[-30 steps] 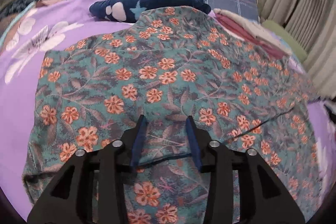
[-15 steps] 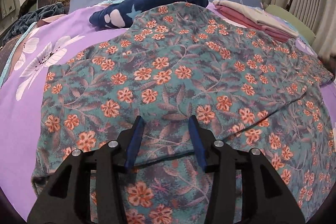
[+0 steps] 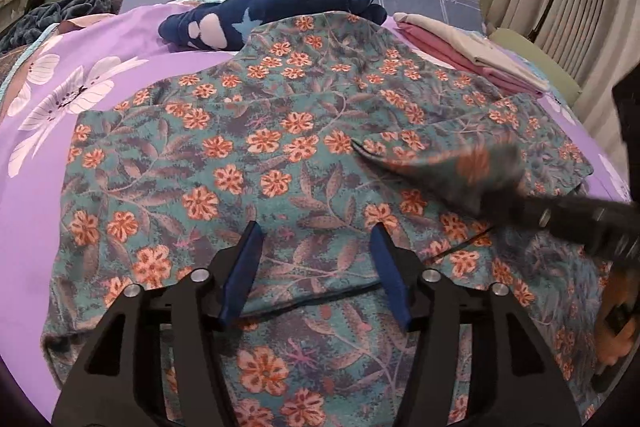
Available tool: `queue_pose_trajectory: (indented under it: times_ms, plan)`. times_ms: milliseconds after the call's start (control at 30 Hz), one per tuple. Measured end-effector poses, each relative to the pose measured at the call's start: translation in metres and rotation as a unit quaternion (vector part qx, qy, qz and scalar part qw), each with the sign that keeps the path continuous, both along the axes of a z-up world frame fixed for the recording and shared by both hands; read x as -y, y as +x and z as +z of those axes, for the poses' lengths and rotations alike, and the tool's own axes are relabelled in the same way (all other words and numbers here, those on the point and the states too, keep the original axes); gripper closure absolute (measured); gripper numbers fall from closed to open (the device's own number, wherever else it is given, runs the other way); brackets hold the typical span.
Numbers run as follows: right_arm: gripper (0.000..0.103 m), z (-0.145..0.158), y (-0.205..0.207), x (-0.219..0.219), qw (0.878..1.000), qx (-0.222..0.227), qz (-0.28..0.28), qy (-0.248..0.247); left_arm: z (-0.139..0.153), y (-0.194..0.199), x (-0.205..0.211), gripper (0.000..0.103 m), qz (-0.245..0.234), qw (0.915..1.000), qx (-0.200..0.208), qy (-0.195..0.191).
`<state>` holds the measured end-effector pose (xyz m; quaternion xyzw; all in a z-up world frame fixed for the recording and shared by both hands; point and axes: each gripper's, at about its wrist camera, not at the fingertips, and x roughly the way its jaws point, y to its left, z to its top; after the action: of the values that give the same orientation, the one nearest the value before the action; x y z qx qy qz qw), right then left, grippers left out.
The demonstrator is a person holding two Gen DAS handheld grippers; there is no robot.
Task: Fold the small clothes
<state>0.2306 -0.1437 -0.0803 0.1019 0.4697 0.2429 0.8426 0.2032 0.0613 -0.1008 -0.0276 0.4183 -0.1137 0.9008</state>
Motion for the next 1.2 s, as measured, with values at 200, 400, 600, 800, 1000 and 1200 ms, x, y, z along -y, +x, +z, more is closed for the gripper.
queue_pose_trajectory:
  times_ms: [200,400,600,800,1000,1200]
  plan:
    - [0.093,-0.010,-0.007,0.011,1.000,0.006,-0.001,-0.019,0.006,-0.002,-0.003,0.043,-0.013,0.9993,-0.001,-0.035]
    - [0.093,-0.014,-0.010,0.007,0.999,0.023,0.000,-0.029,0.025,0.000,0.008,0.044,-0.068,0.9850,-0.025,-0.157]
    - [0.093,-0.018,-0.014,0.012,1.000,0.024,0.001,-0.016,0.011,0.040,0.035,0.043,-0.051,0.9743,-0.098,-0.196]
    - [0.092,-0.021,-0.016,0.015,1.000,0.023,0.003,-0.005,0.002,0.057,0.041,0.038,-0.010,0.9591,-0.136,-0.248]
    - [0.092,-0.023,-0.015,0.018,1.000,0.019,0.003,0.012,0.006,0.059,0.054,0.087,-0.018,0.9722,-0.123,-0.198]
    - [0.084,-0.017,-0.022,0.024,0.999,0.028,0.002,0.024,0.035,0.052,0.079,0.098,-0.061,0.9916,-0.056,-0.100]
